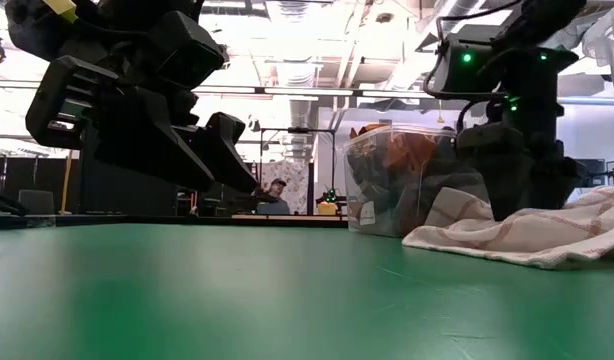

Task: Sort towels by color in basket
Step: Put the white patterned towel into the bottom transparent bin

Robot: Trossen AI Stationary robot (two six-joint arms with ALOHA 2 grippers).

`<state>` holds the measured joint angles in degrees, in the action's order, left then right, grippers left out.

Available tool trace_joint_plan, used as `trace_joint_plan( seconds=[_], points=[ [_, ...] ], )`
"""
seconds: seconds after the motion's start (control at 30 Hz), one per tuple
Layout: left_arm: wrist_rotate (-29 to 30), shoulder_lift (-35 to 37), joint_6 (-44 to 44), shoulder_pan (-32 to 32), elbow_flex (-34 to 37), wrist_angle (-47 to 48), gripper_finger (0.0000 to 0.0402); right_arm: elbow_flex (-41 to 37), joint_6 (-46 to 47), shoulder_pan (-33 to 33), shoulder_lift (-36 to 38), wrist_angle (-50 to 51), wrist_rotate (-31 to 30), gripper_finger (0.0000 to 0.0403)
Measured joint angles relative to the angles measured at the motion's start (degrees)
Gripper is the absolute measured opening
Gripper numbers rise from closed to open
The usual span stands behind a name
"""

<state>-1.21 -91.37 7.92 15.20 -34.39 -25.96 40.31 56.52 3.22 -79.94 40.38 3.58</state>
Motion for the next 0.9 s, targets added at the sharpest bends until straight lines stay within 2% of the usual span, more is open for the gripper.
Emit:
trace_joint_plan(
  seconds=[0.2, 0.4, 0.57, 0.8, 0.9],
  points=[
    [0.0, 0.0, 0.0, 0.0, 0.0, -0.3, 0.0240, -1.1, 0.8, -0.2, -3.1, -1.8, 0.7, 0.0368],
    [0.0, 0.0, -0.1, 0.1, 0.0, -0.4, 0.0240, 1.0, 0.0, -0.2, -9.4, 0.0, 1.6, 0.0309],
    [0.0, 0.0, -0.2, 0.1, 0.0, -0.4, 0.0240, 5.8, -2.6, -0.3, -12.2, 3.4, 2.4, 0.0224],
    [0.0, 0.0, -0.2, 0.1, 0.0, -0.5, 0.0240, 10.0, -5.9, -1.6, -12.6, 2.9, 2.5, 0.0039],
    [0.0, 0.0, -0.2, 0.1, 0.0, -0.4, 0.0240, 11.5, -6.9, -2.6, -12.6, 3.1, 2.3, 0.0032]
  ],
)
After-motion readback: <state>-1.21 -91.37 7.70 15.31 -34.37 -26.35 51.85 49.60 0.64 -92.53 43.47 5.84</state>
